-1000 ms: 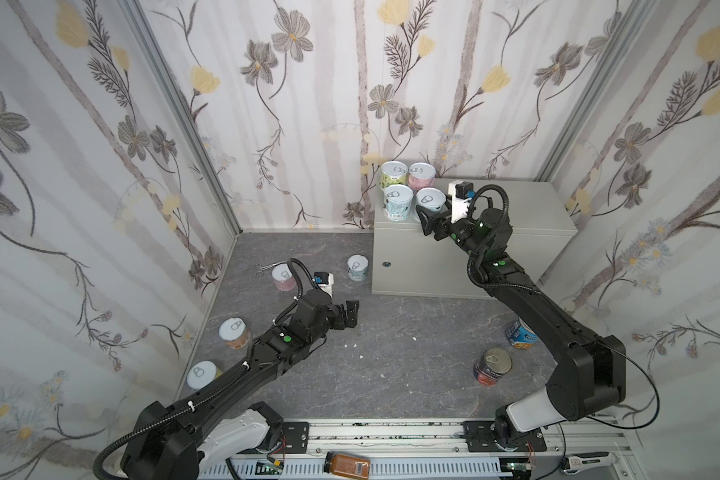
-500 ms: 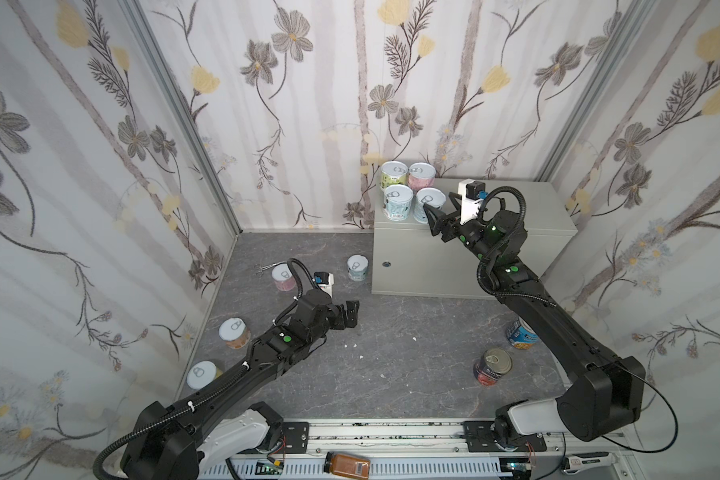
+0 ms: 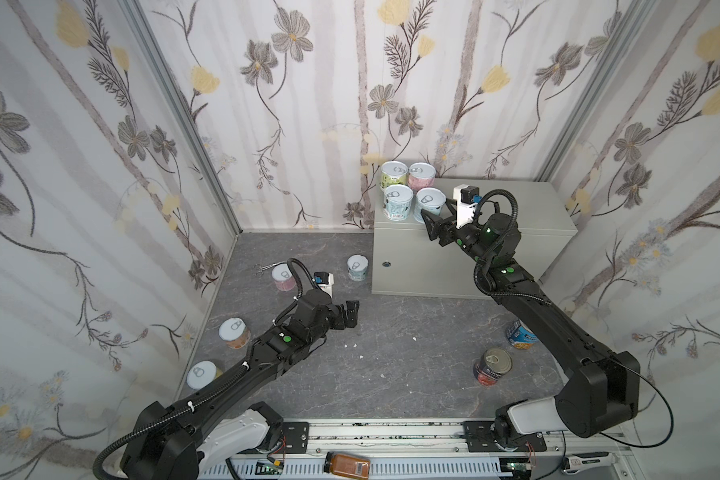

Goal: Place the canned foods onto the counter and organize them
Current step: 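Lower the can with the right gripper beside the other light-blue can, then open and withdraw the right gripper while the left gripper reaches toward the floor can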

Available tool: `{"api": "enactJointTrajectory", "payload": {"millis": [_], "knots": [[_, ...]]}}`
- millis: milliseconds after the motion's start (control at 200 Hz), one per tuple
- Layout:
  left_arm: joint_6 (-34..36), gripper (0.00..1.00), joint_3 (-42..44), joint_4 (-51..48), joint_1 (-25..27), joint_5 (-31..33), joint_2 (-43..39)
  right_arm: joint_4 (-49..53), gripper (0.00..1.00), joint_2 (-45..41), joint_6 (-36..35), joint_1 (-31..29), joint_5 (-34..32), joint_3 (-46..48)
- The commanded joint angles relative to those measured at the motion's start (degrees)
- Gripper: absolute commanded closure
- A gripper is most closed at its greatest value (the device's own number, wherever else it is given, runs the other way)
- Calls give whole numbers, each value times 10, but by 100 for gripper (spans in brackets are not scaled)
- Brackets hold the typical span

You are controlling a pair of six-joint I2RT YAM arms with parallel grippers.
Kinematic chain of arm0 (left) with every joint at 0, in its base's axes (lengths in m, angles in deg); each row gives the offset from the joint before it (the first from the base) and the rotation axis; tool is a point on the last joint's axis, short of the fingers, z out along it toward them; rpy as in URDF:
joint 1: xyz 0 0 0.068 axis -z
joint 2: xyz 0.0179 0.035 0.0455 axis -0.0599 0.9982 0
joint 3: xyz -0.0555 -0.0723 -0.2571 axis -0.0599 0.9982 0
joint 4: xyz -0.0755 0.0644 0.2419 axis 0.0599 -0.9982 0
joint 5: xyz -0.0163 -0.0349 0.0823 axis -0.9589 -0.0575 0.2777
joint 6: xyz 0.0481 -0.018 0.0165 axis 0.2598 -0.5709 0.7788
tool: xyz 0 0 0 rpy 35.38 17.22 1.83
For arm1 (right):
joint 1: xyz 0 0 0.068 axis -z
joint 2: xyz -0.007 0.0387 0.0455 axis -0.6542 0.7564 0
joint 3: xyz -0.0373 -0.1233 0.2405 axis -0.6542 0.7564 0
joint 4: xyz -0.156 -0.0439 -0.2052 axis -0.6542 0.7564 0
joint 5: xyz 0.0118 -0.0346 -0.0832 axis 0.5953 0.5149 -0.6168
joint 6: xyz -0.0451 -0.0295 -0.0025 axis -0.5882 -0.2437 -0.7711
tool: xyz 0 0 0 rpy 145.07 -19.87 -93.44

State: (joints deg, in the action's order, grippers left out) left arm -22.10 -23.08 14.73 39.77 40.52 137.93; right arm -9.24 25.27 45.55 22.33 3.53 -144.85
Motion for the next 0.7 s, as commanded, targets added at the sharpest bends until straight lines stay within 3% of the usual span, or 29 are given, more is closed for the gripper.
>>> {"api": "enactJointTrajectory", "payload": {"millis": [0, 515, 694], "knots": [[3, 0, -3, 16, 0, 4, 1, -15, 26, 22, 2, 0, 5, -11], [6, 0, -3, 16, 0, 13, 4, -24, 30, 63, 18, 0, 13, -45], [3, 0, -3, 16, 0, 28, 4, -14, 26, 65, 16, 1, 9, -54]]}}
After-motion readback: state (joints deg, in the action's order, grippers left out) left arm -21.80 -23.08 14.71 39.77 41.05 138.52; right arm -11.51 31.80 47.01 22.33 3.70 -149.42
